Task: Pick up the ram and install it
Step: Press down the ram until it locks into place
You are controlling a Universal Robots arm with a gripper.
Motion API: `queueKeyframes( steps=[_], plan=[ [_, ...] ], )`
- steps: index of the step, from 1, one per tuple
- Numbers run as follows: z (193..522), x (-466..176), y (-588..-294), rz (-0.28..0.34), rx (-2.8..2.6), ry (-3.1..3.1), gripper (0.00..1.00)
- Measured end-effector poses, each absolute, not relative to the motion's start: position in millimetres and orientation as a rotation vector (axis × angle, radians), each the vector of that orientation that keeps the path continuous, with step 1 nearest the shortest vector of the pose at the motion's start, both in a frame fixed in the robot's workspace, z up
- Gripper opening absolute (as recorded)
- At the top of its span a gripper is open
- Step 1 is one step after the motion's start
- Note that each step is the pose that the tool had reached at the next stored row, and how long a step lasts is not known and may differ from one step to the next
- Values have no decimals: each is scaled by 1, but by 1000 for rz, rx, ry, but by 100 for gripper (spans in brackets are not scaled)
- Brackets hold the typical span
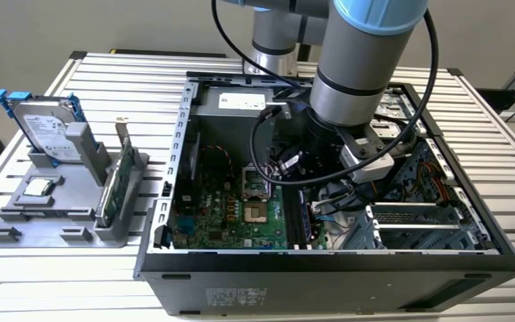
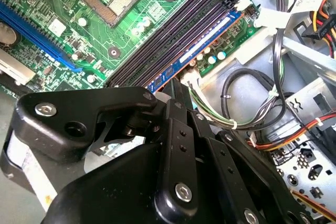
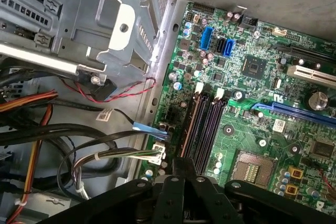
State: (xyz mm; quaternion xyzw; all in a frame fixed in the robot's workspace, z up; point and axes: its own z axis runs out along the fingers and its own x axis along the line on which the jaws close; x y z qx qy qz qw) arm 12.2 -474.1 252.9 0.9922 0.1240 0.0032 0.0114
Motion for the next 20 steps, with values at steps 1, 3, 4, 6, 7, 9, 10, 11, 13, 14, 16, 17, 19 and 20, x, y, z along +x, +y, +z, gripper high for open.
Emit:
queueKeyframes(
  steps=[1,3,4,6,7,9,10,11,13,14,16,17,19,20],
  plan=[
    [253,12,-474,10,3094,391,0],
    [253,12,-474,10,3093,407,0],
    [253,12,-474,10,3092,415,0],
    [253,12,-474,11,3090,433,0],
    [253,12,-474,11,3089,440,0],
    [253,12,-474,11,3088,453,0],
    [253,12,-474,11,3087,459,0],
    [253,12,-474,11,3086,464,0],
    [253,12,-474,11,3085,474,0],
    [253,12,-474,11,3084,479,0],
    [253,12,-474,11,3083,487,0],
    [253,12,-474,11,3082,491,0],
    [253,12,-474,11,3081,500,0],
    [253,12,-474,11,3080,505,0]
  ],
)
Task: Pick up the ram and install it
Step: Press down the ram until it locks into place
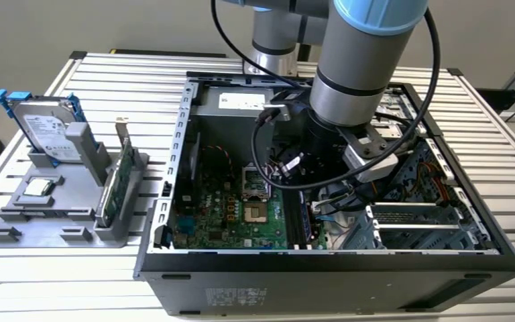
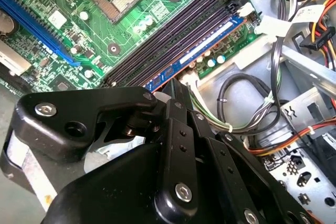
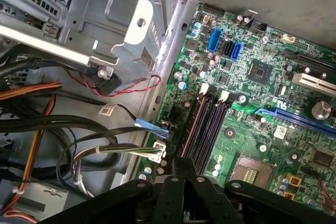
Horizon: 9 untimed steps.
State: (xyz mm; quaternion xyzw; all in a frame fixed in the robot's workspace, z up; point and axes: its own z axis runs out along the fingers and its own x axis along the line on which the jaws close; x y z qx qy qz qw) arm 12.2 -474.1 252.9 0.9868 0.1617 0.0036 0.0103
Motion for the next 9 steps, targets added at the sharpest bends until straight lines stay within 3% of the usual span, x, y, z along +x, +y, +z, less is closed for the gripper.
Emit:
queueKeyframes(
  steps=[9],
  plan=[
    [253,12,-474,12,3073,544,0]
  ],
)
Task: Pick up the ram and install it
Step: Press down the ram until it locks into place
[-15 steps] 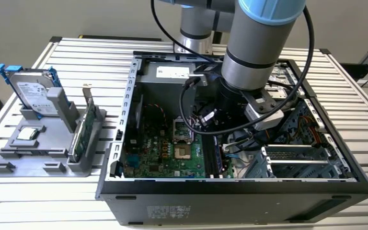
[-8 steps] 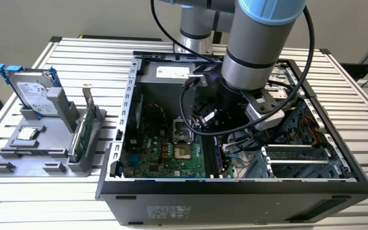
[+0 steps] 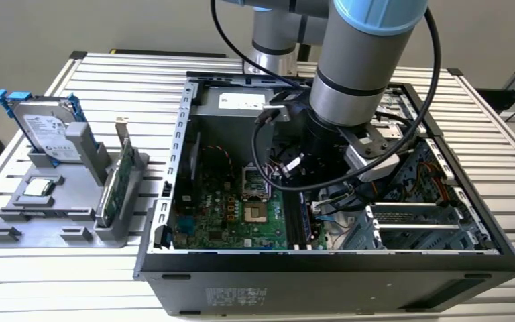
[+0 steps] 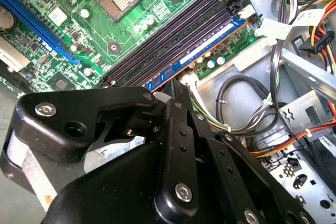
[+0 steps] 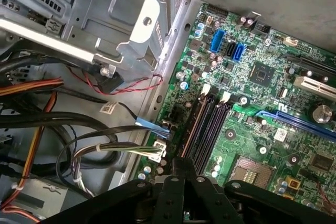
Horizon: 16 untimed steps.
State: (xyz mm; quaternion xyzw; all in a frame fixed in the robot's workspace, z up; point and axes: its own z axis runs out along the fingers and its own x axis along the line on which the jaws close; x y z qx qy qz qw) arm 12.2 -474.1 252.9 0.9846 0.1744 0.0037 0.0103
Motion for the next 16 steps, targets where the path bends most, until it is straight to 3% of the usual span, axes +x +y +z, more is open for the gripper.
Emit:
queueKeyframes(
  steps=[16],
  plan=[
    [253,12,-474,12,3061,612,0]
  ],
)
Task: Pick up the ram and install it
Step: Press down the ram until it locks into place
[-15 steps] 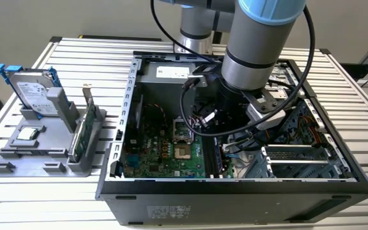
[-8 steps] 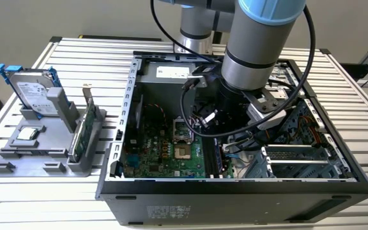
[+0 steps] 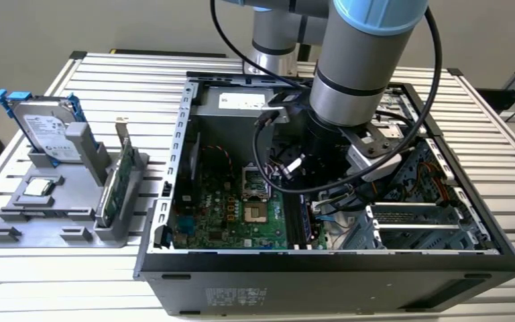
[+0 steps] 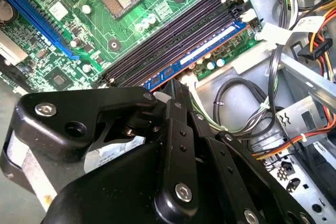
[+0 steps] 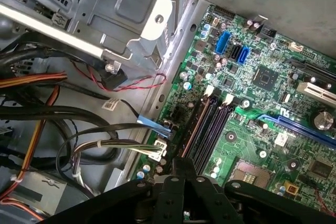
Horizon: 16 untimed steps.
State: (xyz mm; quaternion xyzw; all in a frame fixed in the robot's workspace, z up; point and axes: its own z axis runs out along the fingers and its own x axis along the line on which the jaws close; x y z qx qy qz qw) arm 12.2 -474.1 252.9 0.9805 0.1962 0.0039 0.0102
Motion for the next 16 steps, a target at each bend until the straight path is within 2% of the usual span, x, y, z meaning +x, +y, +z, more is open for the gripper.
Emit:
queueKeyframes(
  steps=[16],
  plan=[
    [253,12,-474,13,3046,681,0]
  ],
)
